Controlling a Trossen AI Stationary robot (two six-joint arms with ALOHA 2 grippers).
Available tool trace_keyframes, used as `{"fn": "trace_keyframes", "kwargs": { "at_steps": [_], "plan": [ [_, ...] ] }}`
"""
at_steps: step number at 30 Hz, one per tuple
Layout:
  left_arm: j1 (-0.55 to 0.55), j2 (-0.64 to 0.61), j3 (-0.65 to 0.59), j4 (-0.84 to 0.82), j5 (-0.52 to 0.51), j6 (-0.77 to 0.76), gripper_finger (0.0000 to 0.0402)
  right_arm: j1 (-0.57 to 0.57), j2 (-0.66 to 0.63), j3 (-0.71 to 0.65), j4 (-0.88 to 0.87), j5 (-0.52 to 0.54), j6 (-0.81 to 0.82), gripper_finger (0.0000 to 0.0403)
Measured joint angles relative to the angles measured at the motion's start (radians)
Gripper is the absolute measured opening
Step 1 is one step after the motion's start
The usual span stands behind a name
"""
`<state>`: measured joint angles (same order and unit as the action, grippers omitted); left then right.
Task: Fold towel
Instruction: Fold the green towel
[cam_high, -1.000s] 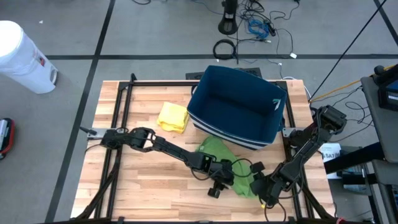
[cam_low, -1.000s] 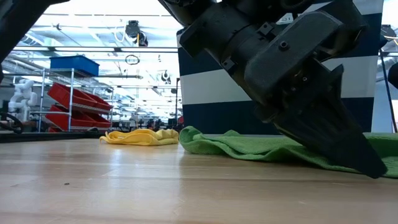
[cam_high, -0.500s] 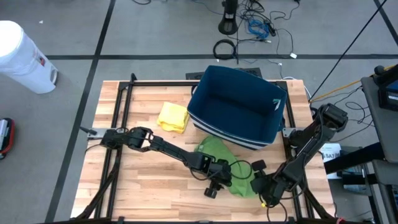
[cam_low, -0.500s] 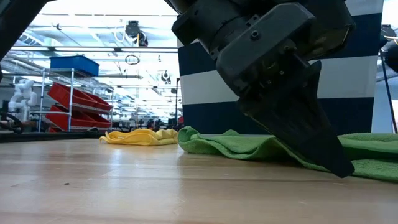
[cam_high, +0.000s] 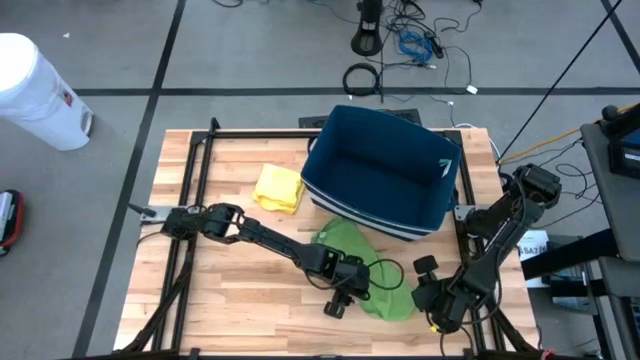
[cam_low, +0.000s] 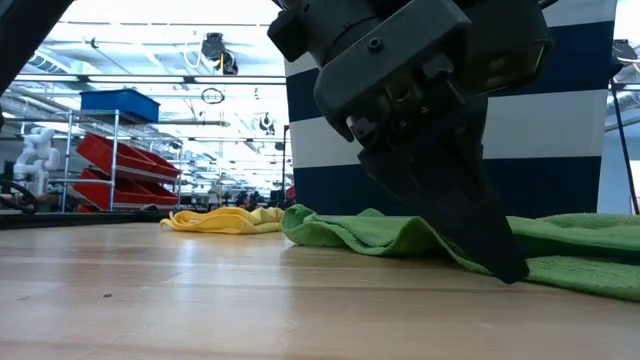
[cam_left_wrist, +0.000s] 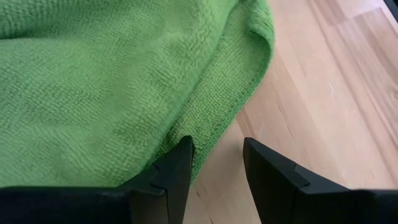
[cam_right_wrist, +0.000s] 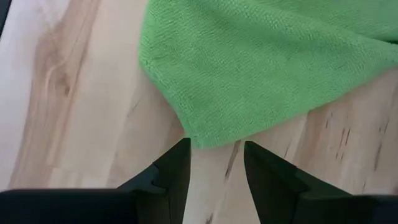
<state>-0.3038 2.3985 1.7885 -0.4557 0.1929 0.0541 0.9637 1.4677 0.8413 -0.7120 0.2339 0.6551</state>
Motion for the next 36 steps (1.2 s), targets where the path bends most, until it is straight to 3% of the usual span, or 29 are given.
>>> {"fn": "trace_keyframes", "kwargs": {
  "at_steps": [10,17,27,30,34,36],
  "plan": [
    [-0.001,0.0,0.0,0.0,-0.001,0.004,0.0153,0.014,0.035,-0.044,0.11,0.008,-0.004,0.0137],
    [-0.006,0.0,0.0,-0.001,-0.005,0.008,0.0153,0.011,0.074,-0.048,0.16,0.093,-0.071,0.0137],
    [-0.011,0.0,0.0,0.003,-0.021,0.012,0.0153,-0.028,0.147,-0.079,0.272,0.113,-0.074,0.0132],
    [-0.021,0.0,0.0,0.003,-0.061,0.032,0.0153,-0.048,0.17,-0.08,0.321,0.115,-0.077,0.0101],
    [-0.034,-0.009,0.0,-0.004,-0.109,0.051,0.0153,-0.054,0.181,-0.08,0.347,0.112,-0.107,0.0019],
    [-0.045,-0.016,0.0,-0.016,-0.148,0.056,0.0153,-0.055,0.181,-0.08,0.345,0.112,-0.102,0.001]
  ]
}}
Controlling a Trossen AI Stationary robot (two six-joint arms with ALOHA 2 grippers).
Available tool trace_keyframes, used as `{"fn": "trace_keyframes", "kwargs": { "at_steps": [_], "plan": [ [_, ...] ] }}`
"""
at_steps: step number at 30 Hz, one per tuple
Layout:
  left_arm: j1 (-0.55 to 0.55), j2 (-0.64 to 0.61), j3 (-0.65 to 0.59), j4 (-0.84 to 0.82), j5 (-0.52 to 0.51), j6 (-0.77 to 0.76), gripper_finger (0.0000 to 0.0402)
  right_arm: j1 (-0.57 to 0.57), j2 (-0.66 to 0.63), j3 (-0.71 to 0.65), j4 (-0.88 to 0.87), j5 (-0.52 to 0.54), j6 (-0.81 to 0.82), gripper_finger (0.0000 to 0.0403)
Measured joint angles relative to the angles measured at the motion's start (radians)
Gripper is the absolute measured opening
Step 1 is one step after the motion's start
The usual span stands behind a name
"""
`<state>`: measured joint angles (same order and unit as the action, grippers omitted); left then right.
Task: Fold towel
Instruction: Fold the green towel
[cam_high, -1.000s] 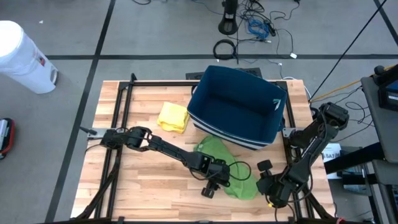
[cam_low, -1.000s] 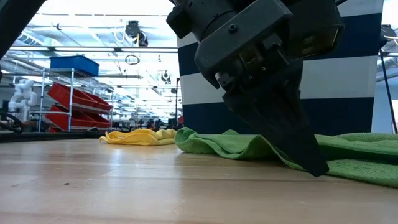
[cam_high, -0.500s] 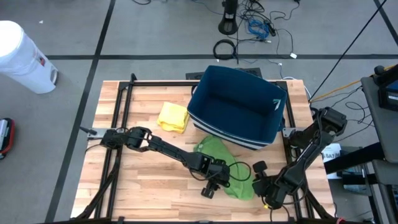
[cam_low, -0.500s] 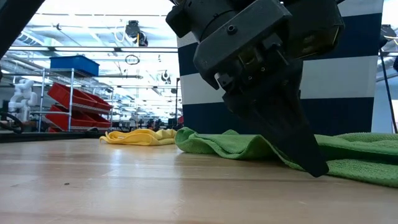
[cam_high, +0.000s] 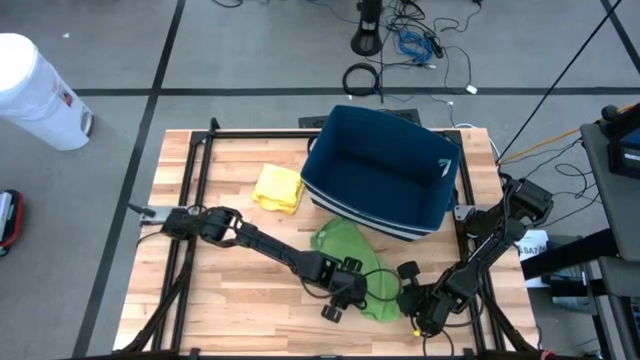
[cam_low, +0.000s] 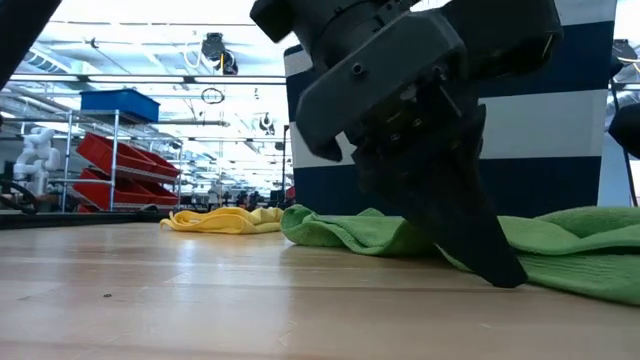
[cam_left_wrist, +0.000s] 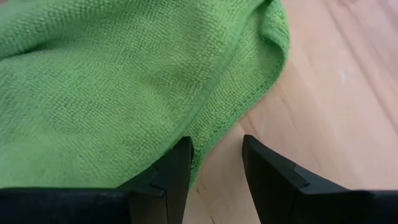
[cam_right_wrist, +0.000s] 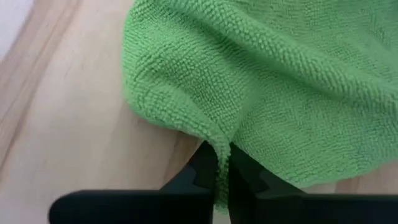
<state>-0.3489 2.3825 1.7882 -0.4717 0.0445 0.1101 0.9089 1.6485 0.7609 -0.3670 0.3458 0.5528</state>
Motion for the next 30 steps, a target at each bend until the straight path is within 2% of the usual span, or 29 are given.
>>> {"fn": "trace_keyframes", "kwargs": {
  "at_steps": [11,17,26,30],
  "plan": [
    [-0.074,-0.073,-0.006,-0.09,-0.203,0.005,0.0154,-0.003,0.001,-0.001,-0.006,-0.007,0.03,0.0003],
    [-0.088,-0.075,-0.006,-0.099,-0.23,0.009,0.0154,-0.003,-0.002,-0.002,-0.003,-0.024,0.038,0.0001],
    [-0.129,-0.074,-0.006,0.127,-0.235,0.141,0.0154,-0.019,-0.002,-0.003,-0.001,-0.04,0.038,0.0001],
    [-0.128,-0.075,-0.005,0.177,-0.242,0.181,0.0154,-0.026,-0.002,-0.003,0.0,-0.045,0.037,0.0]
  ]
}}
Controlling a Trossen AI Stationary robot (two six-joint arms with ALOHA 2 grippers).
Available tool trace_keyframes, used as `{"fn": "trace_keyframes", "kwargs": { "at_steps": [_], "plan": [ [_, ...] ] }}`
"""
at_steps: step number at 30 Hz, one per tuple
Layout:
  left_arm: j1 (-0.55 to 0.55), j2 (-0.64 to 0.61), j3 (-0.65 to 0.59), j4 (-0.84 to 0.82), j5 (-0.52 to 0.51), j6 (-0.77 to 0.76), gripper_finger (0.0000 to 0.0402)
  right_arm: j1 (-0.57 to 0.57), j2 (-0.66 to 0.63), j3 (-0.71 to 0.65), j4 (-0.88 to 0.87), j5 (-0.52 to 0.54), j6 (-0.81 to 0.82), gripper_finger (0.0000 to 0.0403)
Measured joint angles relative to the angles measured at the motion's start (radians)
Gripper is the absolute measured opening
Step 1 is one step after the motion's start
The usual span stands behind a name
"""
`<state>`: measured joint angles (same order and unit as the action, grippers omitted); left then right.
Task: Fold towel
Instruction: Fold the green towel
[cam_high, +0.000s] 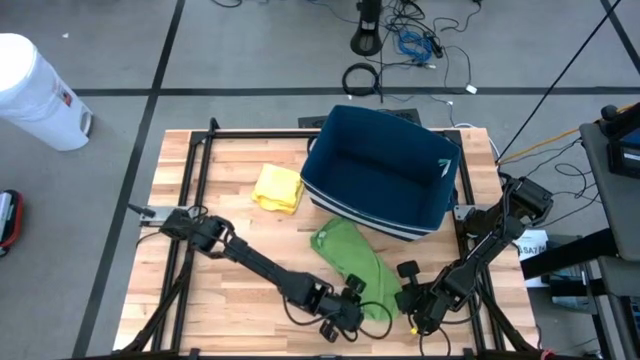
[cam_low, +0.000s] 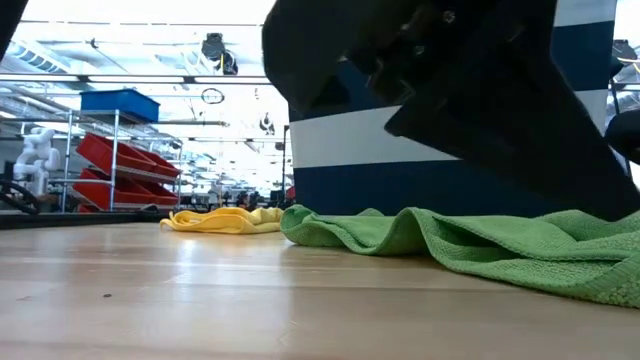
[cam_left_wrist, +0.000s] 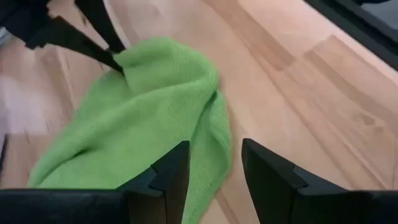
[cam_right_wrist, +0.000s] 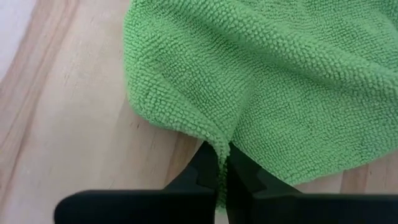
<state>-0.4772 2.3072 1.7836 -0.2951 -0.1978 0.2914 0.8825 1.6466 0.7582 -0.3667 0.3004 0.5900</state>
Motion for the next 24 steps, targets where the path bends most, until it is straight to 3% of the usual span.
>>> {"fn": "trace_keyframes", "kwargs": {
  "at_steps": [7,16,19,24],
  "plan": [
    [0.052,0.012,0.0,-0.003,0.209,-0.079,0.0154,0.0,0.0,0.0,0.002,0.005,0.0,0.0],
    [0.085,0.025,0.002,0.026,0.334,-0.181,0.0154,-0.013,0.0,-0.001,0.006,0.007,-0.001,0.0],
    [0.088,0.035,0.001,0.036,0.306,-0.172,0.0154,-0.02,-0.002,-0.001,0.009,0.008,-0.009,0.0],
    [0.062,0.035,0.002,0.051,0.149,-0.029,0.0154,-0.038,-0.002,-0.002,0.026,0.011,-0.031,0.0]
  ]
}}
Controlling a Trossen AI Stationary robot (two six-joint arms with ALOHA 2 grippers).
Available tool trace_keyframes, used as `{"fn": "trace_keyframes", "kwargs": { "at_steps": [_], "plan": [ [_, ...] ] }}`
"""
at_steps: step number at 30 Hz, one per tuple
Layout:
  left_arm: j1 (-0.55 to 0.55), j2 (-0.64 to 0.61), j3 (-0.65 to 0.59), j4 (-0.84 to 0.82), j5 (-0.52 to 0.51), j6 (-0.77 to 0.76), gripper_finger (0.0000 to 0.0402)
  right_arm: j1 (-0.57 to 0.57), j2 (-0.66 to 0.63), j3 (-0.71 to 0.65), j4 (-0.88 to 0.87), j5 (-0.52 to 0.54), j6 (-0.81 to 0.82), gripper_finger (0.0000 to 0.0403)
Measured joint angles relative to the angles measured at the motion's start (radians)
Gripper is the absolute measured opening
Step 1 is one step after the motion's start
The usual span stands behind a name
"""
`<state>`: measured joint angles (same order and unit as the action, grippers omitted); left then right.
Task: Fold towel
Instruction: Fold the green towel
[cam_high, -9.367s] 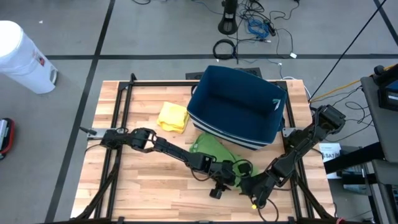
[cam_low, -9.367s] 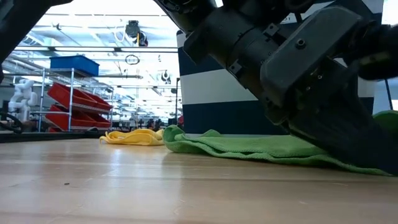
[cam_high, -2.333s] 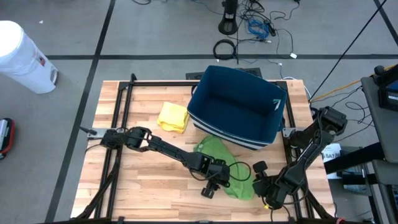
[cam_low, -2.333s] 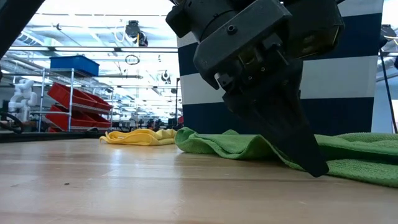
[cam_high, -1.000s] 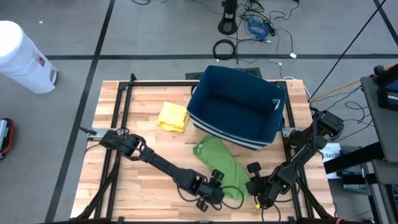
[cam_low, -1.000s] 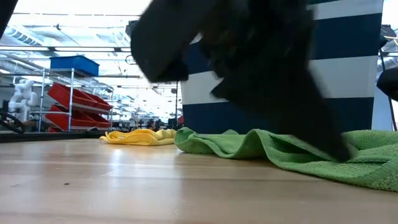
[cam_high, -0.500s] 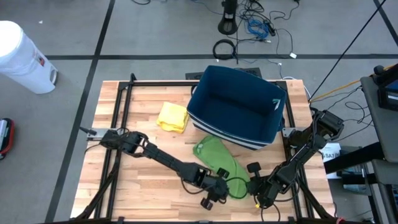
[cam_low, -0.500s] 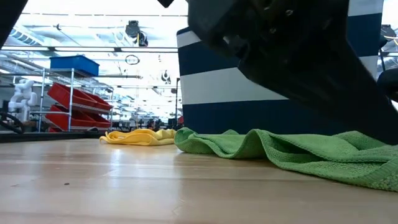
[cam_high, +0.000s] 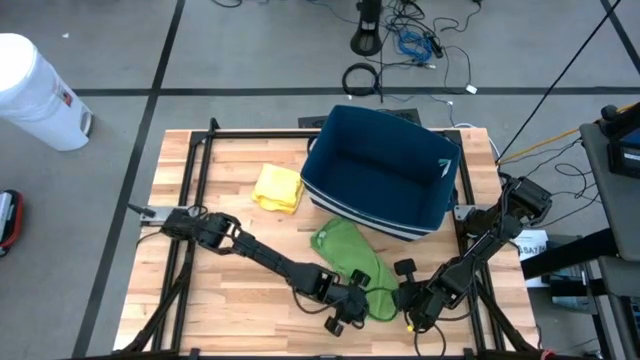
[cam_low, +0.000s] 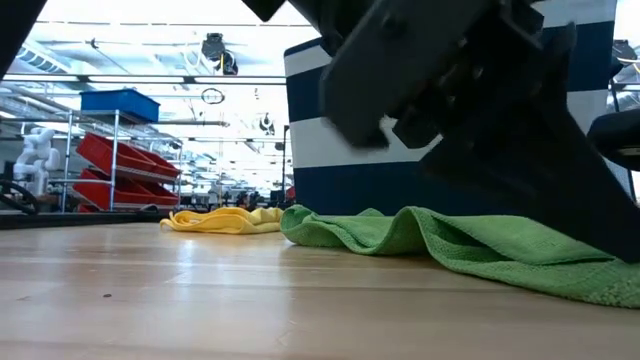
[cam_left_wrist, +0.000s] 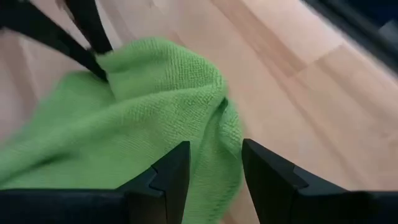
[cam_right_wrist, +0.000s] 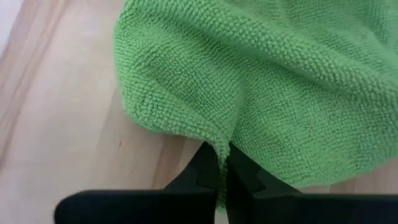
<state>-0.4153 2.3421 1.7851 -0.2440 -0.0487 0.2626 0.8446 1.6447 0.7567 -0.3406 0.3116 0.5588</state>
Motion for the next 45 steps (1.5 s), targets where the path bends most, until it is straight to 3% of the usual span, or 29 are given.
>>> {"fn": "trace_keyframes", "kwargs": {
  "at_steps": [3,12,16,29,33,38,45],
  "plan": [
    [-0.015,0.003,0.0,0.008,-0.049,0.056,0.0154,-0.012,0.0,0.0,0.006,0.0,-0.002,0.0],
    [-0.001,0.004,0.0,0.011,-0.029,0.054,0.0154,-0.038,0.0,0.0,0.027,-0.001,-0.028,0.0],
    [0.015,0.004,0.0,0.008,0.068,0.019,0.0154,-0.047,0.0,0.0,0.032,-0.004,-0.032,0.0],
    [0.026,0.066,0.006,0.029,0.059,0.018,0.0151,-0.072,0.001,0.0,0.067,-0.005,-0.065,0.0],
    [0.025,0.067,0.005,0.034,0.06,0.034,0.011,-0.073,0.001,0.0,0.07,-0.005,-0.078,0.0],
    [0.027,0.069,0.005,0.04,0.052,0.066,0.0018,-0.073,0.001,0.0,0.072,-0.007,-0.092,0.0],
    [0.028,0.036,0.0,0.008,0.027,0.106,0.0004,-0.073,-0.007,0.003,0.08,-0.089,-0.12,0.0]
  ]
}}
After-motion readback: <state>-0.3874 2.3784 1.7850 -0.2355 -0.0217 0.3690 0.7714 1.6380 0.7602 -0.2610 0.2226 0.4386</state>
